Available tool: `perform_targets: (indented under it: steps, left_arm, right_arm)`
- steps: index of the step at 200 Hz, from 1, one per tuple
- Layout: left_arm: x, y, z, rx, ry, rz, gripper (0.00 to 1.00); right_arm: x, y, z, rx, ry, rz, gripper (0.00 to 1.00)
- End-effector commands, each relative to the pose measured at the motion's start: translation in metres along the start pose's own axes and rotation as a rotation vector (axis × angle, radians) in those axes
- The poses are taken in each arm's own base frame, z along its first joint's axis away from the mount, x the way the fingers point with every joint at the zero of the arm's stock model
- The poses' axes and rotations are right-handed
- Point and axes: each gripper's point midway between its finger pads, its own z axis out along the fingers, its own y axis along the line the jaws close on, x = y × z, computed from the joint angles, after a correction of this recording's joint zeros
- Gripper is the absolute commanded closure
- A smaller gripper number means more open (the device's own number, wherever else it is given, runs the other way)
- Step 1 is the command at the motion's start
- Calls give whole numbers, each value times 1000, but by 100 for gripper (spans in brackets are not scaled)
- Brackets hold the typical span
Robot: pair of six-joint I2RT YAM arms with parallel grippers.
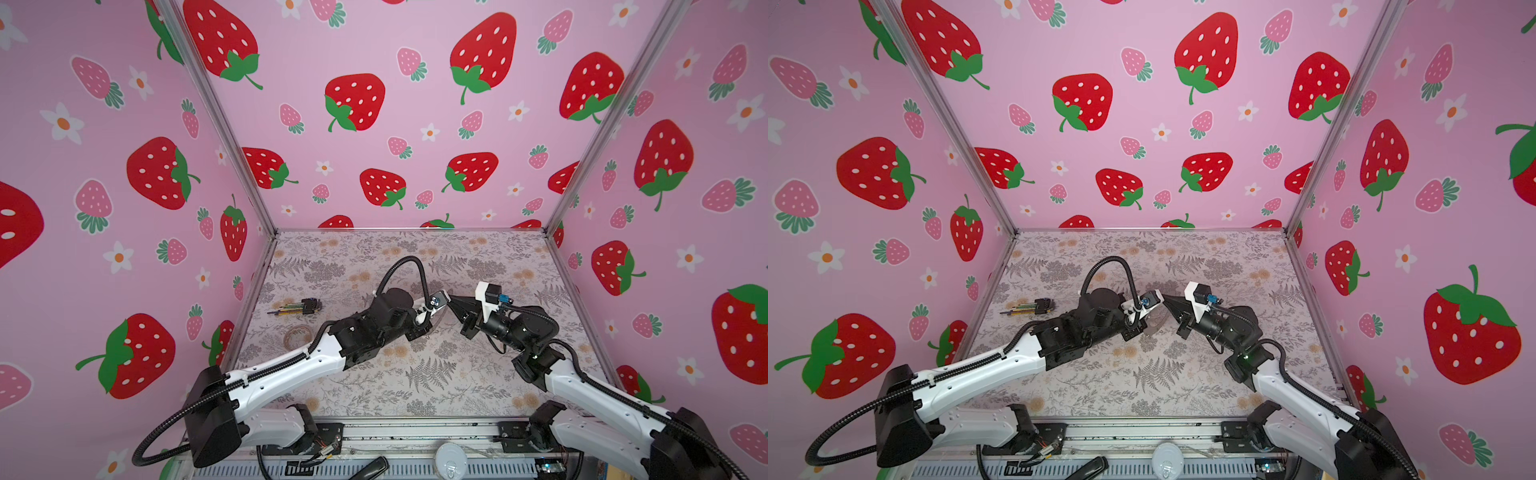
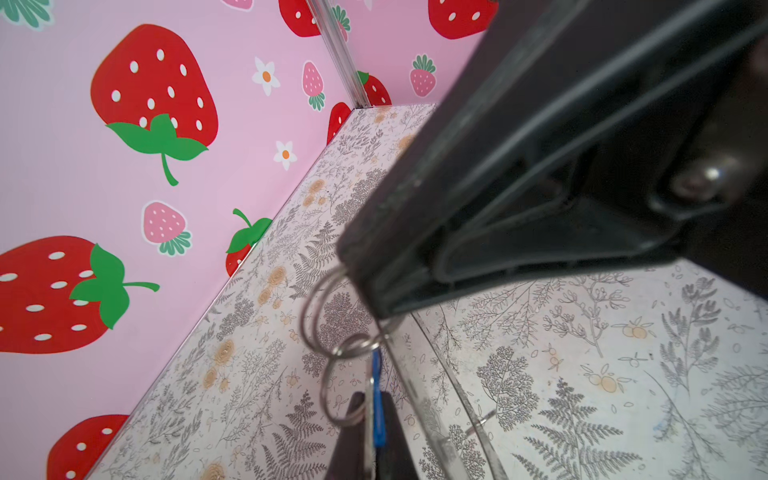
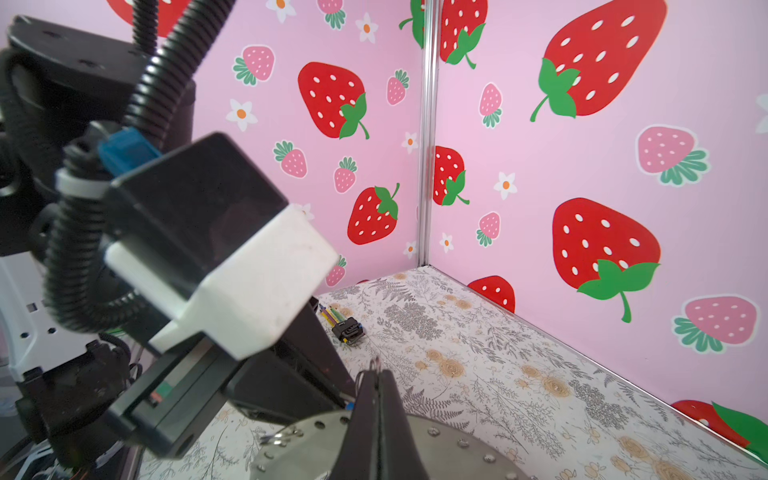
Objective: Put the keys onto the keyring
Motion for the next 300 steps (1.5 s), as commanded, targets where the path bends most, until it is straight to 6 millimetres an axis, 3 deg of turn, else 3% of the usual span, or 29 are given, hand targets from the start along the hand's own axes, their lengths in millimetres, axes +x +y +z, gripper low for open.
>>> perform_targets:
  steps: [1, 59, 87, 106, 138, 167, 190, 240, 300]
  left_arm:
    - [-10, -1, 3, -24, 7, 85, 100]
    - [-17, -9, 12, -27, 21, 131, 100]
    - [-18, 2, 1, -61, 8, 101, 65]
    - [-15, 13, -14, -57, -19, 52, 57]
    - [-10, 27, -39, -8, -66, 0, 58]
    - [-19, 36, -60, 64, -155, -57, 61]
    - [-32, 29, -72, 194, -233, -105, 62]
    - [-42, 10, -71, 376, -276, -135, 65]
    - [-48, 0, -72, 452, -310, -136, 68]
  right_arm:
    - [-34, -13, -6, 97, -139, 0, 100]
    - [-34, -15, -5, 104, -146, 6, 100]
    - [-30, -12, -7, 88, -132, -11, 100]
    - [-27, -3, -5, 35, -119, -26, 100]
    - [-26, 13, -3, -62, -119, -47, 100]
    - [-26, 27, -1, -158, -121, -70, 100]
    - [-27, 36, 0, -213, -129, -75, 100]
    - [-31, 48, -1, -293, -136, -83, 100]
    - [-29, 50, 1, -310, -124, -73, 100]
